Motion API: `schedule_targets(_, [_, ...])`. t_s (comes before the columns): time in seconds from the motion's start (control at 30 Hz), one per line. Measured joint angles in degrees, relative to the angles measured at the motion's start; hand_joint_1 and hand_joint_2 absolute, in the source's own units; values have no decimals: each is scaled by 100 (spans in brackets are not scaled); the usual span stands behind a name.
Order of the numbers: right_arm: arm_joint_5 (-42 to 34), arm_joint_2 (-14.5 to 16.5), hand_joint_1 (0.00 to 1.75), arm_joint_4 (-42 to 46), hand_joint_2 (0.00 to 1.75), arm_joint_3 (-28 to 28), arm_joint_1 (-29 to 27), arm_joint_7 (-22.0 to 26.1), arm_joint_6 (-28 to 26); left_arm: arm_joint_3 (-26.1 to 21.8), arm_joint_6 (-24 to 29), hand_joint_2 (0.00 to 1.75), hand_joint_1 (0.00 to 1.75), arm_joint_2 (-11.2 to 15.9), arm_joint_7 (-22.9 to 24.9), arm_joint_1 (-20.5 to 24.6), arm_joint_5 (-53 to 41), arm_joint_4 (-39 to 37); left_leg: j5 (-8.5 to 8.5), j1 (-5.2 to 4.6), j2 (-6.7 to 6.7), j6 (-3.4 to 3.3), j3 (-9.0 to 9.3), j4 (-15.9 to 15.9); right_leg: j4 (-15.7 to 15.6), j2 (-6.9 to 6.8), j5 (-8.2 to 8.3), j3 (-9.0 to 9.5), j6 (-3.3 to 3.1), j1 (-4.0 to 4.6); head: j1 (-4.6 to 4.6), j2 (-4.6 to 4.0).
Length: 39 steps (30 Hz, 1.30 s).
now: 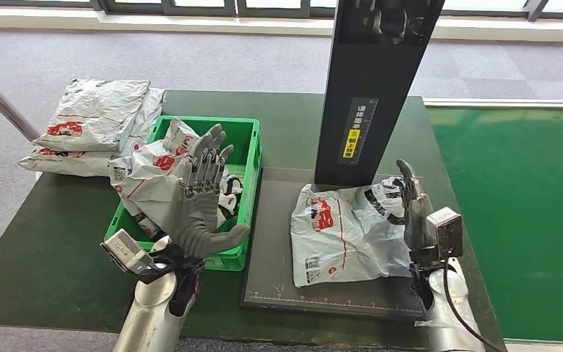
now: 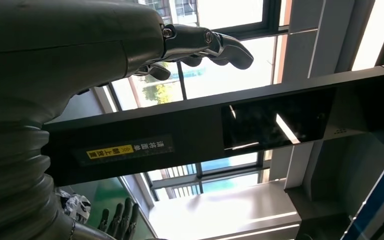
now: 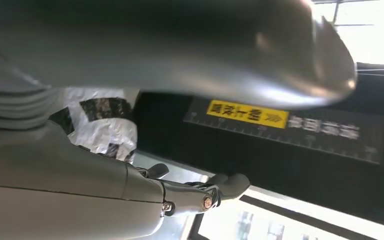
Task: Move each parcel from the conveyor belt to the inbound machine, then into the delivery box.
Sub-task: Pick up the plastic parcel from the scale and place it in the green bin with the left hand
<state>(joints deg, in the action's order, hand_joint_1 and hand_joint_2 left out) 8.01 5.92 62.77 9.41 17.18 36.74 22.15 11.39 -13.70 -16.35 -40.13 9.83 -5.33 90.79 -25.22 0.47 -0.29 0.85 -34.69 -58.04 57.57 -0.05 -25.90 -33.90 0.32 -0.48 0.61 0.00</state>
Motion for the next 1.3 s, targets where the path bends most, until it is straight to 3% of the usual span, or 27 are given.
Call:
schedule_targets(0.07, [-299, 47, 0, 281, 87, 77, -133, 143, -286, 54, 224, 175, 0, 1, 4, 8, -348, -52, 0, 0, -3, 0, -1, -1, 0, -3, 0, 0, 0, -1, 0, 0])
schedule_targets(0.13, [-396, 184, 0, 823, 175, 246, -326, 278, -1123, 106, 633, 175, 0, -8, 68, 26, -966, -179, 0, -1, -6, 0, -2, -1, 0, -5, 0, 0, 0, -1, 0, 0])
schedule_targets(0.27, [-51, 482, 0, 2223, 175, 502, -678, 351, -3306, 253, 1648, 175, 0, -63, 430, 125, -2244, -570, -6, -3, -1, 0, -4, -1, 0, 2, -1, -9, 0, -3, 0, 0])
schedule_targets(0.4, [1297, 830, 0, 3779, 175, 510, -776, 374, -5899, 656, 3796, 175, 0, -245, 1681, 768, -3732, -1766, -5, -10, -3, -1, -5, -1, 0, -1, 0, -12, 1, -7, -1, 0])
schedule_targets(0.43, [1533, 928, 0, 4071, 175, 510, -758, 374, -6189, 881, 4261, 175, 0, -296, 1919, 1018, -3796, -2200, -5, -9, -3, -1, -4, -1, 0, -1, 1, -9, 1, -5, -1, 0])
schedule_targets(0.53, [1814, 1115, 0, 4684, 175, 510, -735, 354, -6269, 1611, 4887, 175, 0, -411, 2239, 1610, -3560, -3278, -4, -8, 5, -3, 1, -1, 0, 4, 5, -2, 4, -7, 0, 1])
schedule_targets(0.7, [1858, 1207, 0, 5172, 175, 510, -724, 345, -6228, 2170, 4967, 175, 0, -472, 2316, 2007, -3500, -4142, -2, -10, 13, -5, 2, -2, 0, 12, 10, -4, 6, -10, 0, 0])
schedule_targets(1.3, [1873, 1209, 0, 5432, 175, 511, -724, 335, -6226, 2498, 4930, 175, 0, -516, 2398, 2310, -3195, -4890, -3, -9, 13, -5, 1, -1, 0, 13, 8, -4, 6, -10, 0, 0])
